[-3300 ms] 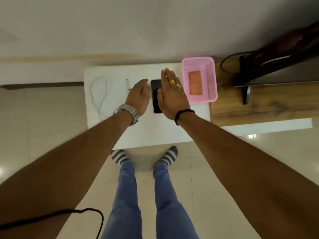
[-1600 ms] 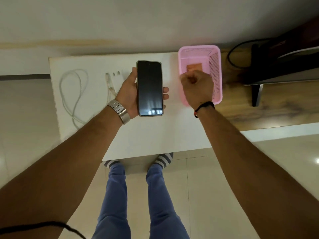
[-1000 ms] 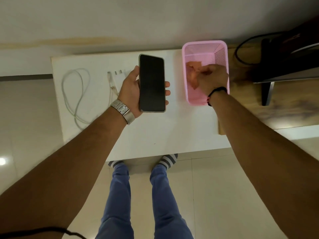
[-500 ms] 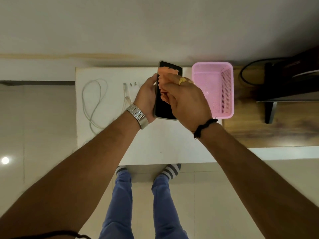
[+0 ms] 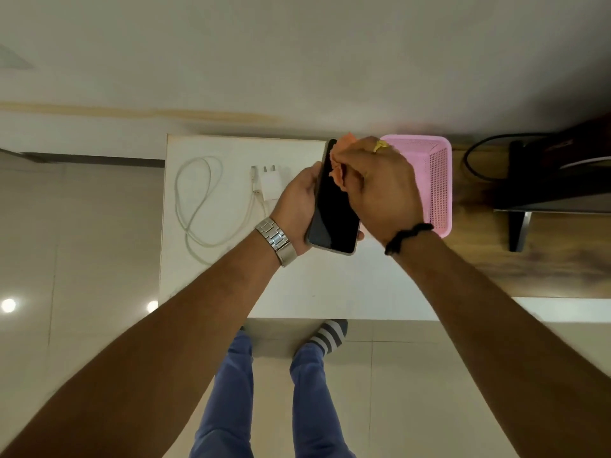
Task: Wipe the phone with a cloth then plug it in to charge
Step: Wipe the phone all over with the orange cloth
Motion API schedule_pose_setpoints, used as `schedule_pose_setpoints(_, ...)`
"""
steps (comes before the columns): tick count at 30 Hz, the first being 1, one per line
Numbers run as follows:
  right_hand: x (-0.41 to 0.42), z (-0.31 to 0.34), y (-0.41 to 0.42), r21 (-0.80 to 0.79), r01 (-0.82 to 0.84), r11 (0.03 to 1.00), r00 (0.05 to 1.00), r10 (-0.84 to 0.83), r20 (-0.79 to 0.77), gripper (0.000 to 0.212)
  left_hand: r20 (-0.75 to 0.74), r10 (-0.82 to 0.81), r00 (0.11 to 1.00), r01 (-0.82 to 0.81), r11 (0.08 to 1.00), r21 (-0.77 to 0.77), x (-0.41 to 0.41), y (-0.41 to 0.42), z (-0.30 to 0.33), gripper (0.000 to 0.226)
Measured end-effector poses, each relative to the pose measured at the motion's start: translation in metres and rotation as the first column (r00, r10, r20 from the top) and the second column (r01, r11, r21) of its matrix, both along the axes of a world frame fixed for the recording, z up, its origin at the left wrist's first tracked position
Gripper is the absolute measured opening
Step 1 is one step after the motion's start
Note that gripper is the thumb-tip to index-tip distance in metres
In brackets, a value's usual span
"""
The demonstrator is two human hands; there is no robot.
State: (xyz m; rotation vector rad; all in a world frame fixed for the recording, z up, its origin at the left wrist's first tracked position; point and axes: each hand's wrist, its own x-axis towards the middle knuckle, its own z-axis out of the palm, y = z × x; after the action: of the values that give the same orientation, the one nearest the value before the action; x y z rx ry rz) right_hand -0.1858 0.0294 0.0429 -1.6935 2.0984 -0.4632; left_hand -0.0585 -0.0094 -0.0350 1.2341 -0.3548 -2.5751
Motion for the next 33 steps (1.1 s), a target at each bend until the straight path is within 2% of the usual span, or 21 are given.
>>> schedule_pose_setpoints(2, 0.022, 0.003, 0.014, 0.027, -0.106, 0.994, 0.994, 0.106, -0.021, 0.023, 0.049, 0.067, 0.997, -0.067, 0.998, -0.003, 0.006, -0.009, 0.0, 0.045)
schedule_pose_setpoints(5, 0.031, 0.011, 0.032, 0.059, -0.286, 0.956, 0.958, 0.287, 0.001, 0.023, 0.045, 0.06, 0.997, -0.061, 0.998, 0.022, 0.013, -0.011, 0.0, 0.045)
schedule_pose_setpoints(6, 0.024, 0.011, 0.025, 0.04, -0.269, 0.962, 0.963, 0.27, -0.004, 0.025, 0.023, 0.057, 0.998, -0.057, 0.998, 0.023, 0.012, -0.007, 0.001, 0.045)
schedule_pose_setpoints(10, 0.0, 0.01, -0.005, -0.083, 0.055, 0.995, 0.998, -0.052, 0.039, 0.028, -0.072, 0.01, 0.997, -0.011, 1.0, -0.004, 0.004, 0.003, 0.011, 0.049)
schedule_pose_setpoints(13, 0.021, 0.011, 0.009, -0.08, -0.038, 0.996, 0.999, 0.04, 0.034, 0.023, -0.062, 0.109, 0.992, -0.108, 0.994, 0.022, 0.007, -0.007, 0.014, 0.043)
schedule_pose_setpoints(17, 0.035, 0.022, 0.032, -0.061, -0.248, 0.967, 0.969, 0.249, 0.01, 0.02, -0.013, 0.089, 0.996, -0.088, 0.996, 0.021, 0.015, -0.007, 0.011, 0.043)
schedule_pose_setpoints(18, 0.028, 0.022, 0.024, -0.085, -0.223, 0.971, 0.974, 0.225, 0.017, 0.021, -0.04, 0.087, 0.995, -0.086, 0.996, 0.03, 0.014, -0.005, 0.013, 0.042)
schedule_pose_setpoints(22, 0.009, 0.02, -0.014, -0.135, 0.071, 0.988, 0.997, -0.065, 0.048, 0.026, -0.102, 0.027, 0.994, -0.028, 1.0, -0.004, 0.009, 0.0, 0.018, 0.043)
schedule_pose_setpoints(24, 0.024, 0.022, -0.01, -0.147, 0.029, 0.989, 0.998, -0.021, 0.056, 0.024, -0.095, 0.09, 0.991, -0.088, 0.996, 0.025, 0.011, -0.007, 0.019, 0.038)
schedule_pose_setpoints(26, 0.041, 0.025, 0.009, -0.135, -0.106, 0.985, 0.992, 0.114, 0.055, 0.024, -0.076, 0.14, 0.987, -0.136, 0.989, 0.049, 0.016, -0.012, 0.018, 0.037)
schedule_pose_setpoints(28, 0.037, 0.028, 0.012, -0.133, -0.164, 0.977, 0.984, 0.172, 0.047, 0.024, -0.09, 0.121, 0.989, -0.118, 0.992, 0.037, 0.019, -0.007, 0.015, 0.04)
schedule_pose_setpoints(31, 0.009, 0.025, -0.018, -0.151, 0.023, 0.988, 0.998, -0.014, 0.059, 0.025, -0.137, 0.009, 0.991, -0.008, 1.0, 0.005, 0.017, 0.004, 0.016, 0.049)
schedule_pose_setpoints(33, 0.008, 0.022, -0.026, -0.153, 0.097, 0.983, 0.994, -0.09, 0.055, 0.025, -0.135, 0.022, 0.991, -0.022, 1.0, 0.006, 0.017, 0.002, 0.021, 0.05)
